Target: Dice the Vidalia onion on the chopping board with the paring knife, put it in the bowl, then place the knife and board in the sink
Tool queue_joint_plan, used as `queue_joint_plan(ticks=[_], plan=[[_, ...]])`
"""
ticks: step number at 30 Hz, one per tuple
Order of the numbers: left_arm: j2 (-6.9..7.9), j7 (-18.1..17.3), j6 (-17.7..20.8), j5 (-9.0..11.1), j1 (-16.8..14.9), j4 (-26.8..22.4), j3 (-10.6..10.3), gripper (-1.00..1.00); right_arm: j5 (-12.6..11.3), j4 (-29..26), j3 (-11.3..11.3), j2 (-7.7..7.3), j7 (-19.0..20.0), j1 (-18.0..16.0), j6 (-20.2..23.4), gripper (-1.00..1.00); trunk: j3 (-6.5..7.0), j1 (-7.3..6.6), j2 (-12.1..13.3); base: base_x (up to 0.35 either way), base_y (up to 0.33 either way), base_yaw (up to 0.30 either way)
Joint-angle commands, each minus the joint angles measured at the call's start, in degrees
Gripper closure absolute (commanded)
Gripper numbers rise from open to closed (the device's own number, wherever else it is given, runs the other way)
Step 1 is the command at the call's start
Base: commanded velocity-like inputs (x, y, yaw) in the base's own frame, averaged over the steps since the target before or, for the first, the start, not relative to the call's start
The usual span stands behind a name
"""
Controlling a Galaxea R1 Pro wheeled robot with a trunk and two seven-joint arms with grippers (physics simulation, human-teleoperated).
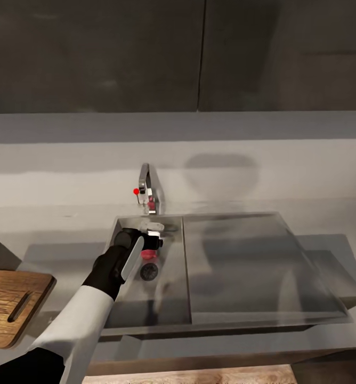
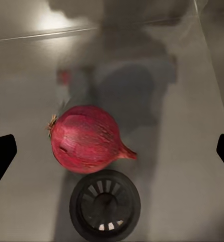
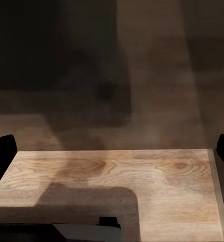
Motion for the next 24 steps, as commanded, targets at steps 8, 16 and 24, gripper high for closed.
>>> queue_joint_plan(ticks=[8,16,24], plan=[[0.06,0.67,0.12,0.61,-0.02,-0.11,2.35,-1.00,-0.26,0.00,0.32,-0.07,-0.41,-0.01,-0.09,-1.00,-0.80,0.04,-0.11,0.011,0.000,0.000],[0.07,0.67,0.09,0.61,-0.03,-0.22,3.17,-1.00,-0.25,0.02,0.32,-0.07,-0.41,-0.01,-0.01,-1.00,-1.51,0.04,-0.11,0.010,0.000,0.000],[0.07,0.71,0.09,0.61,-0.03,-0.17,3.20,-1.00,-0.25,0.02,0.32,-0.06,-0.41,-0.01,0.00,-1.00,-2.21,0.04,-0.11,0.136,0.000,0.000]])
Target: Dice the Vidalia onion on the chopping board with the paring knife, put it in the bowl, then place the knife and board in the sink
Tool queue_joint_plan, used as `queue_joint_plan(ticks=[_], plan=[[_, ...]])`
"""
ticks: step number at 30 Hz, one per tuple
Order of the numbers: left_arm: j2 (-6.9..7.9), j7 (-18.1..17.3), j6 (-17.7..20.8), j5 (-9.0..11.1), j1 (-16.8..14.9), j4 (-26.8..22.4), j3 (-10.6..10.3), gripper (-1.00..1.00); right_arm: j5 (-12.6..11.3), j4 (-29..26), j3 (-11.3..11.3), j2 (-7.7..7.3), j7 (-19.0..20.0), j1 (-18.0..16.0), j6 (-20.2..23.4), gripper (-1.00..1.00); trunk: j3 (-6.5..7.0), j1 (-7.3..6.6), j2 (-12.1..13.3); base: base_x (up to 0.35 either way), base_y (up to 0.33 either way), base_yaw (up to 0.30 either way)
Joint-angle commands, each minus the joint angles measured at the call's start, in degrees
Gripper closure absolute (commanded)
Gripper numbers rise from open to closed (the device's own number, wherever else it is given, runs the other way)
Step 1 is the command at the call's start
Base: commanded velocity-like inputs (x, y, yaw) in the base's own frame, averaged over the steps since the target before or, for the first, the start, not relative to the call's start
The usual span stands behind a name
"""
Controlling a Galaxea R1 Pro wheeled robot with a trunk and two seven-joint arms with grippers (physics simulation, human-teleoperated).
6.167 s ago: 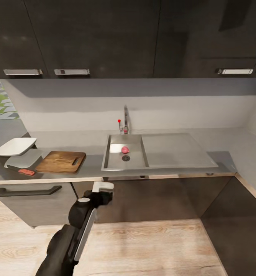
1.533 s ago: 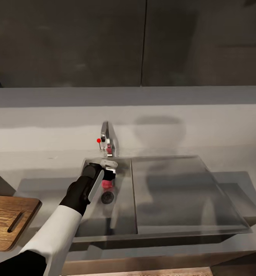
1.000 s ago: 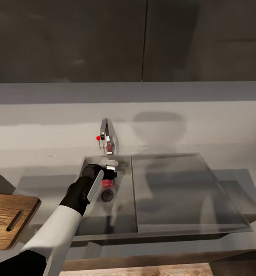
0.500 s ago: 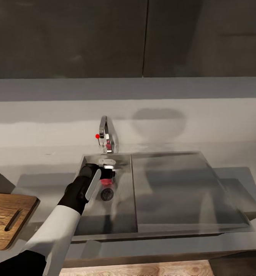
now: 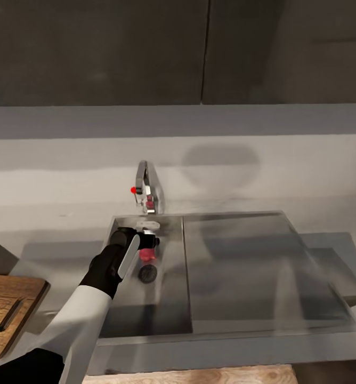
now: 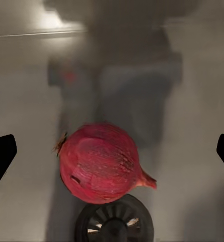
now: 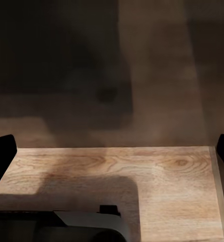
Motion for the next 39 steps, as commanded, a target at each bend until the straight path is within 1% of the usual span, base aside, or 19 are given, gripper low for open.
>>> queue_joint_plan(ticks=[1,9,39], plan=[[0.01,0.56,0.20,0.58,-0.05,-0.04,-0.08,-1.00,-0.27,-0.07,0.30,-0.09,-0.41,-0.01,-0.09,-1.00,-0.18,0.05,-0.10,0.144,0.000,0.000],[0.01,0.55,0.20,0.54,-0.02,0.12,-0.12,-1.00,-0.27,-0.07,0.30,-0.05,-0.41,-0.01,-0.08,-1.00,-0.88,0.05,-0.10,0.051,0.000,0.000],[0.23,0.57,0.12,0.51,-0.04,0.42,-0.04,-1.00,-0.27,-0.07,0.30,-0.02,-0.41,-0.01,-0.08,-1.00,-3.61,0.05,-0.10,0.001,0.000,0.000]])
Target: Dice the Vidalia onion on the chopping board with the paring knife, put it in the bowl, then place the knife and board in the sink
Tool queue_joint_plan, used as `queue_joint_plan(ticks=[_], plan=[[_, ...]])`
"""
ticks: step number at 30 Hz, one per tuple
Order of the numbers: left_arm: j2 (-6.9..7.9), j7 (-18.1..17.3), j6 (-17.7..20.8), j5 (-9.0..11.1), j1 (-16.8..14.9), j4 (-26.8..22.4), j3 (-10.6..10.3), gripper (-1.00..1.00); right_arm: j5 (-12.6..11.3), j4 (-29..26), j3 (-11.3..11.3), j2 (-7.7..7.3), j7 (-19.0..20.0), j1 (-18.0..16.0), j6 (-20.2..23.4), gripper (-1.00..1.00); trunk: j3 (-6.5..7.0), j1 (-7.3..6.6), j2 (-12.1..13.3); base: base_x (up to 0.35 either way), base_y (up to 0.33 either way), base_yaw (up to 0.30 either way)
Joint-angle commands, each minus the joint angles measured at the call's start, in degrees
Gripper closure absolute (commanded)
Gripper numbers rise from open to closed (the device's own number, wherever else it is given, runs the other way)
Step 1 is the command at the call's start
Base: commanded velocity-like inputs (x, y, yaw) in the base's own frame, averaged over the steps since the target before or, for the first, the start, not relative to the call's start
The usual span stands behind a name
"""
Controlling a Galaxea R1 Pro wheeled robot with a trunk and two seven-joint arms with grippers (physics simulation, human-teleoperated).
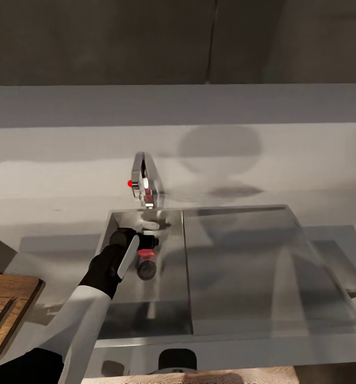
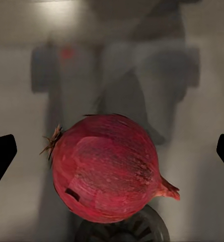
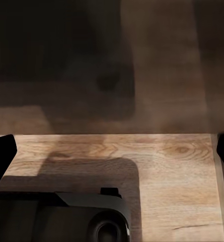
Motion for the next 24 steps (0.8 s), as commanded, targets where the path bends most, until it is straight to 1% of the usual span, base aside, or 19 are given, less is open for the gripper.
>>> queue_joint_plan(ticks=[1,24], plan=[[0.08,0.58,0.19,0.61,-0.04,-0.02,-0.08,-1.00,-0.27,-0.07,0.29,-0.10,-0.41,-0.01,-0.09,-1.00,-0.18,0.03,-0.10,0.000,0.000,0.000],[0.31,0.51,0.19,0.60,-0.06,0.77,-0.08,-1.00,-0.27,-0.07,0.29,-0.10,-0.41,-0.01,-0.09,-1.00,-2.28,0.03,-0.10,0.000,0.000,0.000]])
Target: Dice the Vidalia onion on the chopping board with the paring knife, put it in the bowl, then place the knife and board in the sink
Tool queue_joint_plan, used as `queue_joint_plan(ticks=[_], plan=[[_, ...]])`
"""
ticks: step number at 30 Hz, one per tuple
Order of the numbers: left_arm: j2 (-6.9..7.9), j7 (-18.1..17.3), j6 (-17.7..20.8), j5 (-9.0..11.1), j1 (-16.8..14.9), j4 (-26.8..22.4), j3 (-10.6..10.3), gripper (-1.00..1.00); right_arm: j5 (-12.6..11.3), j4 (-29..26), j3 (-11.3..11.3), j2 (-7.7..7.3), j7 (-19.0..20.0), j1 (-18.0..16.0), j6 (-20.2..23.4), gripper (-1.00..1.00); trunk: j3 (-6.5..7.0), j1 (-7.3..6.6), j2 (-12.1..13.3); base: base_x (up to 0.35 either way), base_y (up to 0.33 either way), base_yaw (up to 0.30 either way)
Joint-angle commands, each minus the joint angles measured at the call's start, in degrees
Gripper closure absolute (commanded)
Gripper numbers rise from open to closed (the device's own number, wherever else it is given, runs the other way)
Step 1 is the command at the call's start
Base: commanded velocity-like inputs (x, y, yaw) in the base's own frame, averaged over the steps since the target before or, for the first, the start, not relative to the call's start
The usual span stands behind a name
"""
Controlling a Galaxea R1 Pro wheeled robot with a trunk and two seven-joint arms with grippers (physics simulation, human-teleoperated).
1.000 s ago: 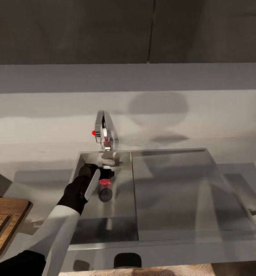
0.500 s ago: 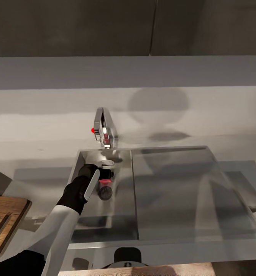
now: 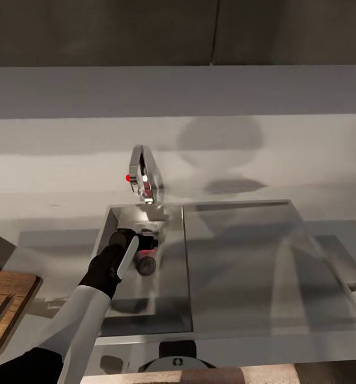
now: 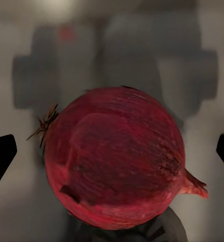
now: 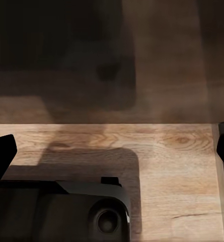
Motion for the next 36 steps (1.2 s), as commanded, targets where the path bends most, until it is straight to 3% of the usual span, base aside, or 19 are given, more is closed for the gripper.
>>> queue_joint_plan(ticks=[1,8,9,20,36], plan=[[0.01,0.55,0.20,0.58,-0.04,-0.03,-0.08,-1.00,-0.27,-0.07,0.30,-0.07,-0.41,0.00,-0.09,-1.00,-0.17,0.03,-0.10,0.000,0.000,0.000],[0.01,0.61,0.10,0.43,0.01,-0.43,-0.14,-1.00,-0.27,-0.07,0.31,-0.08,-0.41,0.00,-0.09,-1.00,-0.67,0.03,-0.10,0.000,0.000,0.000],[0.01,0.61,0.02,0.42,0.04,-0.53,-0.15,1.00,-0.27,-0.07,0.31,-0.07,-0.41,0.00,-0.09,-1.00,-0.69,0.03,-0.10,0.000,0.000,0.000],[0.01,0.64,-0.94,0.35,0.14,-0.91,-0.08,1.00,-0.27,-0.07,0.30,-0.08,-0.41,0.00,-0.13,-1.00,-0.71,0.03,-0.10,0.018,0.000,0.000],[0.01,0.64,-0.89,0.35,0.14,-1.31,-0.08,1.00,-0.27,-0.07,0.30,-0.06,-0.41,0.00,-0.26,-1.00,0.62,0.03,-0.10,0.000,0.000,0.000]])
